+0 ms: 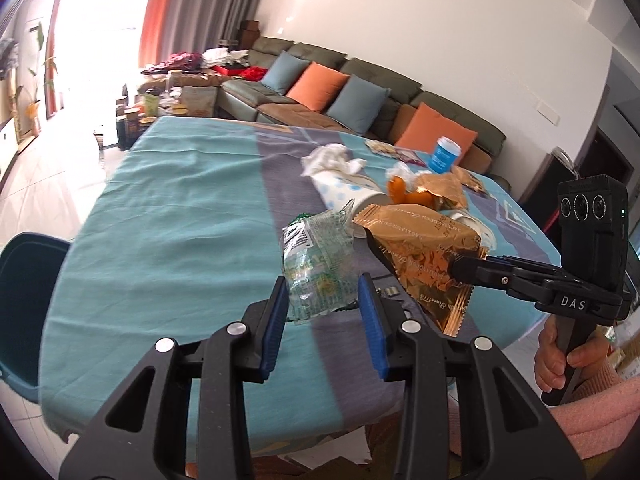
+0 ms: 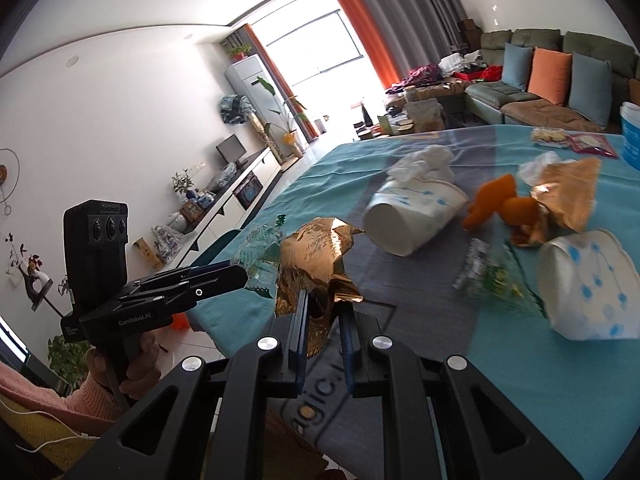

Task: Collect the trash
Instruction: 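Carry the plastic bag and gold wrapper over the teal bin and release both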

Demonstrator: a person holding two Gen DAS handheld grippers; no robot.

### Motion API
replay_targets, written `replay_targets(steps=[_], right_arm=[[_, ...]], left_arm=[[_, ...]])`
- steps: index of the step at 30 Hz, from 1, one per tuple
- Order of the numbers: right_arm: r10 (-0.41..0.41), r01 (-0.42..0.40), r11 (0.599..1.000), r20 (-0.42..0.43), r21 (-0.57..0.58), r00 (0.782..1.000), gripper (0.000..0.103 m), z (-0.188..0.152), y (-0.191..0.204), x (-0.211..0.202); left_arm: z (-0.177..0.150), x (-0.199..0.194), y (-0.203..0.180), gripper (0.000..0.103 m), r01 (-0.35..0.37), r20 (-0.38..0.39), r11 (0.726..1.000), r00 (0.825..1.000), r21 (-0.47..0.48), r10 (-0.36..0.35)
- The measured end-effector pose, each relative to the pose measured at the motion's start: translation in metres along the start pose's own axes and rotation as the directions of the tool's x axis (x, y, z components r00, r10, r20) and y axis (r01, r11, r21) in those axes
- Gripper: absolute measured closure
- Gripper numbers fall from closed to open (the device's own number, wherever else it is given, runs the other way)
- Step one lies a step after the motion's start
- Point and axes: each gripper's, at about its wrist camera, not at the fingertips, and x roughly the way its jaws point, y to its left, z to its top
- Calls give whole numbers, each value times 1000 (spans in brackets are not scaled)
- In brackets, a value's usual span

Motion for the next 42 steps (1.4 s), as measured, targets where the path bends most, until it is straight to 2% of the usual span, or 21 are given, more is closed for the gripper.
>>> replay_targets(steps=[11,24,42], right_arm=[[75,-77,994,-40,-75,996,90,17,39,38],[129,-140,983,-98,-120,987,90,31,70,78],[189,-226,951,-181,-210,965,90,58,118,141]], left_arm=[[-4,-36,38,67,-90,50,994,994,-66,93],[-15,-74,83,67,-180,79,973,978,-147,193],[-28,-120,153,67,-328,99,902,925,-280,367]])
